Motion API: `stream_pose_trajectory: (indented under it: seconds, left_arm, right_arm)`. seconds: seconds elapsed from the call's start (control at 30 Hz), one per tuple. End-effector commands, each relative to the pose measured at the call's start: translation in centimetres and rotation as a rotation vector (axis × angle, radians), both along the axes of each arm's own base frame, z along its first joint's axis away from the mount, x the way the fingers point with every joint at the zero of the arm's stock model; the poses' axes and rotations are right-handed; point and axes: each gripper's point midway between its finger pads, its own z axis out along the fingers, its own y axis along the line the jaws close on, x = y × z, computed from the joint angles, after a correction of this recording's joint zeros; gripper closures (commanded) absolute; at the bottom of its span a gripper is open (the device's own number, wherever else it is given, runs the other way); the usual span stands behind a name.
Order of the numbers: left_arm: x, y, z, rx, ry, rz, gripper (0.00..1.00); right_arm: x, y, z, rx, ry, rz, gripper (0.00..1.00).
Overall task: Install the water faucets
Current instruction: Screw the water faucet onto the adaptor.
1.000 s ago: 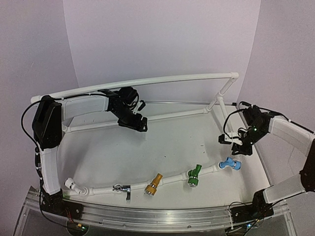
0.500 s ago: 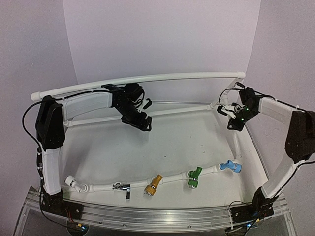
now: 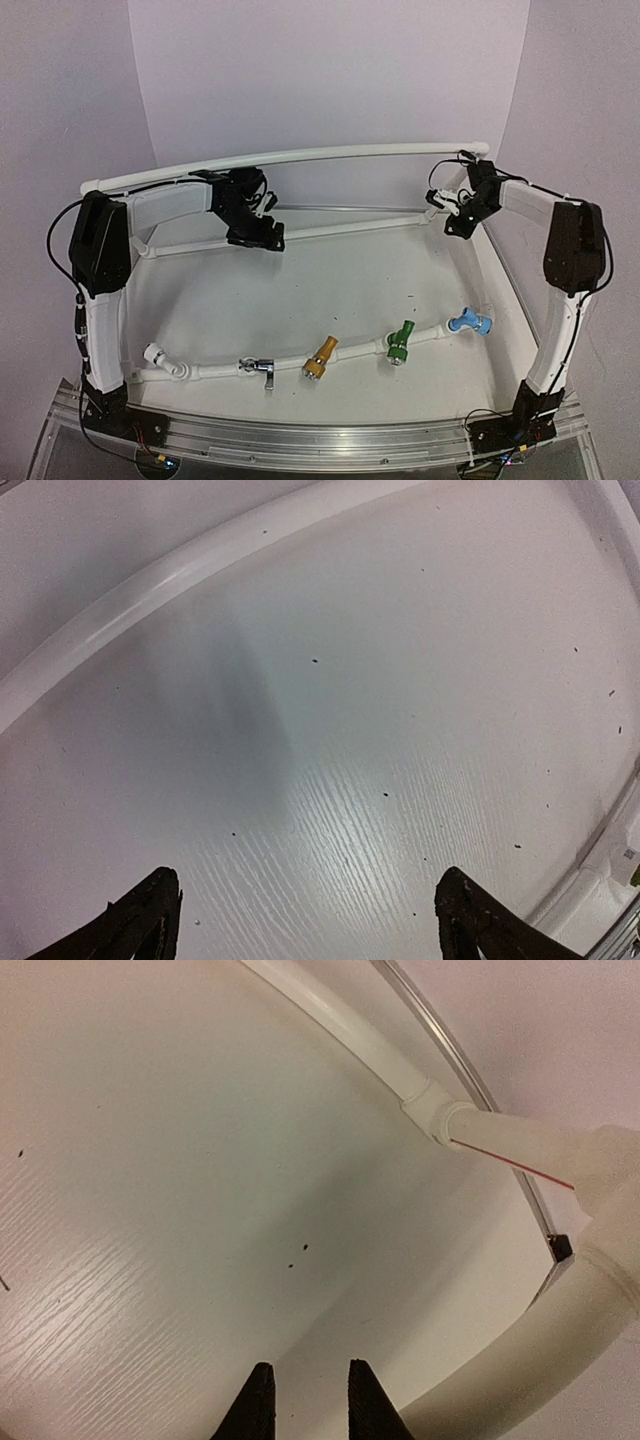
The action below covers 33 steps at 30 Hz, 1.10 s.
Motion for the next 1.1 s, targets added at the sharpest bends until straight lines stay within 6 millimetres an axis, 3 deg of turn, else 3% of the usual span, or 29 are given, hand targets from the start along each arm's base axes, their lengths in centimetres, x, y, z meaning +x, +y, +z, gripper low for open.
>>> stream_pose_trajectory:
  seconds: [0.0,0.13,0.27,0.37,0.57,0.73,0.93,1.07]
  left_arm:
    - [5.4,0.7,7.3,-0.161,-0.217,0.099,0.12]
    - [6.1,0.8,6.5,-0.145,-0.206,0.097,0.12]
    - [4.8,-0.4,5.5,-0.166,-0.145,0.019,0.12]
    - [3.1,-1.6,4.4,-0.165,-0.116,-0.058,0.11]
    - [-0.6,-3.7,1.1,-0.090,-0.037,-0.202,0.03]
    - [-1.5,-4.0,-0.1,-0.080,-0.015,-0.213,0.02]
    - [-1.2,-4.5,0.0,-0.088,-0.020,-0.201,0.02]
    - [-1.5,-4.9,-0.1,-0.097,-0.018,-0.194,0.02]
  right_arm:
    - [4.9,-1.7,0.3,-0.046,-0.080,-0.047,0.77]
    - [7.9,-2.2,1.3,-0.077,-0.136,-0.066,0.77]
    - [6.9,-1.8,2.6,-0.081,-0.142,-0.015,0.76]
    - [3.4,-0.8,2.8,-0.064,-0.080,0.063,0.72]
    - [-4.6,0.9,3.4,-0.017,0.073,0.182,0.47]
    - [-10.0,1.2,4.1,0.005,0.171,0.228,0.31]
    - [-16.4,0.7,5.7,-0.041,0.247,0.324,0.29]
    - [-19.4,-1.9,4.1,-0.174,0.283,0.336,0.36]
